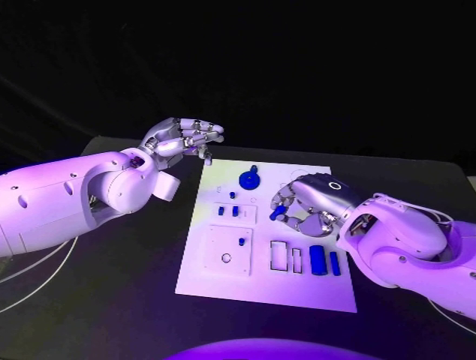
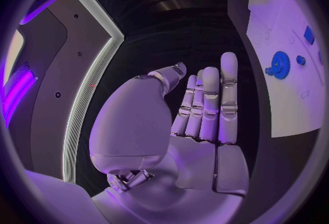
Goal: Assemble the parts on the task board
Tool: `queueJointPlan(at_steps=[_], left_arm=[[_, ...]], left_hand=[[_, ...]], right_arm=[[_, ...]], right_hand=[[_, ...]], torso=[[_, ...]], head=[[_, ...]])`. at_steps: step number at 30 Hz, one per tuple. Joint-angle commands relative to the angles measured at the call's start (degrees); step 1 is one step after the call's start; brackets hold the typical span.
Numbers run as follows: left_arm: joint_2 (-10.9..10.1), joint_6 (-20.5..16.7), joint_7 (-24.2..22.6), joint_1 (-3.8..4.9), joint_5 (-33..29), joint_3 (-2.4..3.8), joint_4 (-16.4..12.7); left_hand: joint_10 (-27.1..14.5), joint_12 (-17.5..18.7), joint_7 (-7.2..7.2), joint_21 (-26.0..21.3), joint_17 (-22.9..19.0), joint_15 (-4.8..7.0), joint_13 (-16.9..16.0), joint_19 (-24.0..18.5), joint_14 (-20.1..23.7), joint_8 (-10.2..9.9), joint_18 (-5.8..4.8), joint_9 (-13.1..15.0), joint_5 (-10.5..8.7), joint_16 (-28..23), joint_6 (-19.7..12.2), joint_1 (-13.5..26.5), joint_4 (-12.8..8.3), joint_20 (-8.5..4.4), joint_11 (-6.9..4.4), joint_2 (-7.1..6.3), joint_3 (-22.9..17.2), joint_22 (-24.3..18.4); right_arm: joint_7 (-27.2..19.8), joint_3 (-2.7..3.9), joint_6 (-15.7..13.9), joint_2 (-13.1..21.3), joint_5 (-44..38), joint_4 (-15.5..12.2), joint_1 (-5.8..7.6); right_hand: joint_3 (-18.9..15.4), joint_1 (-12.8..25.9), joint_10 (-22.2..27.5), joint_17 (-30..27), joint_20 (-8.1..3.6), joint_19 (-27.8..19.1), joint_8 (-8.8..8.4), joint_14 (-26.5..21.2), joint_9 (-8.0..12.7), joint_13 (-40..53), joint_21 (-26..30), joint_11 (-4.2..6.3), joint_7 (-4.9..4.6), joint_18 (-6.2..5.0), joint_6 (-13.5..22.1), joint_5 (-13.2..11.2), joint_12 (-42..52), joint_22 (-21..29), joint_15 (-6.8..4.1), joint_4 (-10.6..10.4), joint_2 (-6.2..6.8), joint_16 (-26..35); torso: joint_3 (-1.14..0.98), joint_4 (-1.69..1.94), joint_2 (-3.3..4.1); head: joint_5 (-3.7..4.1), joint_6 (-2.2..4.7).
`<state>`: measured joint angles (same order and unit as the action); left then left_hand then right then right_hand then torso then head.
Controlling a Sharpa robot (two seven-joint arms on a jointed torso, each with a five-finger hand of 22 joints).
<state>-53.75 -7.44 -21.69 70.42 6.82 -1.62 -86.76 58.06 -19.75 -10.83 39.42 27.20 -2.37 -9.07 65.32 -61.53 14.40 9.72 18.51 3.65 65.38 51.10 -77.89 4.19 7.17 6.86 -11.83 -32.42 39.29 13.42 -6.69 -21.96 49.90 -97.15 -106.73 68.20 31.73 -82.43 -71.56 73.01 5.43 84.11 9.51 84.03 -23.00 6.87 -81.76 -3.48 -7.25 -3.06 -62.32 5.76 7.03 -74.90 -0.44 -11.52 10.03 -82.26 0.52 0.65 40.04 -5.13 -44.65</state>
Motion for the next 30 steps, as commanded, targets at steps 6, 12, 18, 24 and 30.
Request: queueJointPlan(at_steps=[6,12,18,24,30], left_arm=[[0.83,0.81,-0.35,0.01,-0.17,0.0,0.43],[1.29,0.97,-0.31,0.01,-0.17,-0.04,0.59],[1.53,1.06,-0.28,0.01,-0.17,-0.07,0.53],[1.52,1.11,-0.24,0.01,-0.17,-0.08,0.46],[1.46,1.17,-0.22,0.01,-0.17,-0.09,0.43]], left_hand=[[-0.45,-0.32,-0.07,-0.3,-0.05,-0.02,0.07,0.38,0.38,-0.33,0.84,-0.07,-0.22,0.34,-0.26,-0.05,-0.34,-0.02,0.07,0.34,0.01,-0.1],[-0.47,-0.36,-0.07,-0.33,-0.07,-0.02,0.07,0.4,0.39,-0.33,0.84,-0.07,-0.22,0.35,-0.25,-0.06,-0.34,-0.03,0.07,0.4,0.02,-0.12],[-0.47,-0.38,-0.07,-0.34,-0.08,-0.02,0.07,0.41,0.4,-0.33,0.84,-0.07,-0.23,0.36,-0.24,-0.05,-0.33,-0.03,0.07,0.41,0.03,-0.14],[-0.47,-0.38,-0.07,-0.34,-0.08,-0.02,0.07,0.41,0.4,-0.33,0.84,-0.07,-0.23,0.36,-0.24,-0.05,-0.33,-0.03,0.07,0.41,0.03,-0.14],[-0.47,-0.38,-0.07,-0.34,-0.08,-0.02,0.07,0.41,0.4,-0.33,0.84,-0.07,-0.23,0.36,-0.24,-0.05,-0.33,-0.03,0.07,0.41,0.03,-0.14]], right_arm=[[-0.82,-0.39,-0.84,-5.99,-0.68,0.18,-2.31],[-1.36,-0.9,-0.31,-9.78,-1.53,1.88,-4.25],[-1.54,-1.2,0.33,-12.38,-2.63,3.78,-6.03],[-1.43,-1.36,0.97,-13.64,-3.54,5.13,-6.8],[-1.07,-1.46,2.09,-14.41,-4.31,6.23,-7.04]], right_hand=[[0.5,0.19,-0.5,-0.02,-0.41,1.25,0.53,2.76,-1.45,0.06,-0.24,0.04,0.08,0.72,-0.27,0.16,-0.39,-6.33,-0.51,0.15,-0.23,-0.35],[0.61,0.26,-0.52,-0.02,-0.42,1.24,0.58,2.76,-1.52,0.06,-0.2,0.03,0.07,0.71,-0.22,0.26,-0.47,-6.3,-0.53,0.32,-0.15,-0.36],[0.67,0.28,-0.52,-0.07,-0.43,1.21,0.61,2.75,-1.56,0.05,-0.16,0.03,0.07,0.7,-0.2,0.3,-0.5,-6.26,-0.53,0.41,-0.11,-0.34],[0.72,0.36,-0.53,-0.1,-0.43,1.19,0.63,2.75,-1.6,0.05,-0.13,0.02,0.04,0.69,-0.15,0.37,-0.56,-6.23,-0.52,0.51,-0.03,-0.33],[0.74,0.42,-0.54,-0.06,-0.44,1.21,0.65,2.75,-1.64,0.05,-0.16,0.01,0.03,0.7,-0.13,0.39,-0.59,-6.27,-0.52,0.56,0.01,-0.35]], torso=[[0.13,0.16,0.07],[0.11,0.1,0.14],[0.05,0.05,0.26],[0.03,0.14,0.24],[0.02,0.09,0.21]], head=[[-0.93,-0.15],[-1.36,-0.28],[-1.87,-0.46],[-1.95,-0.67],[-2.01,-0.84]])
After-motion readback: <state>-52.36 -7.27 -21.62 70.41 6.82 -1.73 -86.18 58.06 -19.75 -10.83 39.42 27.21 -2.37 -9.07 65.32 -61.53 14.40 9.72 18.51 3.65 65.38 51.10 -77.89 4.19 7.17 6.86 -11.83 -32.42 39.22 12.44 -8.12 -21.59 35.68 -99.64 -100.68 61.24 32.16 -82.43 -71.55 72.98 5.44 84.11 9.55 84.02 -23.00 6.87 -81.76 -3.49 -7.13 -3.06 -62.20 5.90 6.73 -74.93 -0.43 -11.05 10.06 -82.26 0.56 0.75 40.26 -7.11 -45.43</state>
